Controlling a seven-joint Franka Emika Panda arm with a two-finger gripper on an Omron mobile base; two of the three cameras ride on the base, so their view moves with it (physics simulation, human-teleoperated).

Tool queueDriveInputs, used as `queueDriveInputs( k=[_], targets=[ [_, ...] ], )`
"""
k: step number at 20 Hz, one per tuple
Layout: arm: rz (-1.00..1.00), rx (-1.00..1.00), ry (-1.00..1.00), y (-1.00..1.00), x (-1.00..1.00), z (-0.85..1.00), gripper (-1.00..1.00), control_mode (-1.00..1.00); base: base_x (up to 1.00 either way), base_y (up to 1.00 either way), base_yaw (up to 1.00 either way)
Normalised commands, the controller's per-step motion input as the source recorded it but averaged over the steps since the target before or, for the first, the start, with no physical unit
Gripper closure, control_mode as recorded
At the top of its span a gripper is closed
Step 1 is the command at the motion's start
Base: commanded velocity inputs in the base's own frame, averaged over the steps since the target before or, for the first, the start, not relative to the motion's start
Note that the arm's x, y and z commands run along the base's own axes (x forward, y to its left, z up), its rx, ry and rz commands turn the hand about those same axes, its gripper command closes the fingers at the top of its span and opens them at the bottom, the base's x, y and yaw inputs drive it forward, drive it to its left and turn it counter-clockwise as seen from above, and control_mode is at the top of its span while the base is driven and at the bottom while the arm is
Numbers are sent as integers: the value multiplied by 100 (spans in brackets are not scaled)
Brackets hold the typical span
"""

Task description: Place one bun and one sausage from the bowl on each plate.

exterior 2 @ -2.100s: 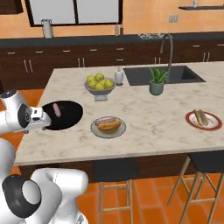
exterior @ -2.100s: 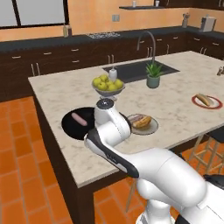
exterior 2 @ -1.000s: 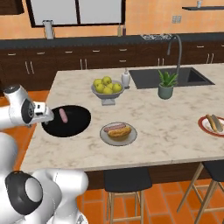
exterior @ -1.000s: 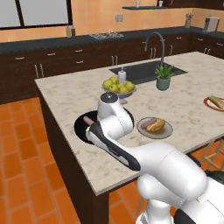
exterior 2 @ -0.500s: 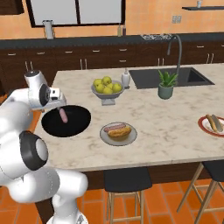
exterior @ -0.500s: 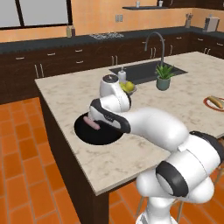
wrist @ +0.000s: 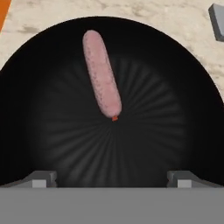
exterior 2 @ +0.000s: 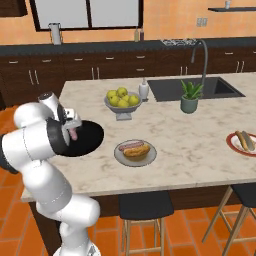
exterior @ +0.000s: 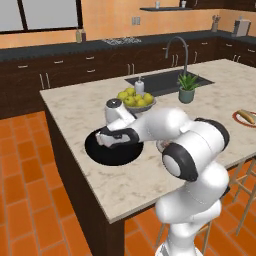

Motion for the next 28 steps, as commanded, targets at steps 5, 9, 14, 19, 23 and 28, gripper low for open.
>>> queueDriveInputs(
  k=[5,9,14,19,23,28],
  targets=[
    [0,0,-2,1,42,-41,-100,-100,0,0,0],
    [0,0,0,2,47,-22,-100,-100,0,0,0],
    [0,0,2,9,36,-31,-100,-100,0,0,0],
    [0,0,0,14,28,-24,-100,-100,0,0,0],
    [0,0,4,0,31,-35,-100,-100,0,0,0],
    [0,0,7,0,33,-47,100,-100,0,0,0]
  ],
)
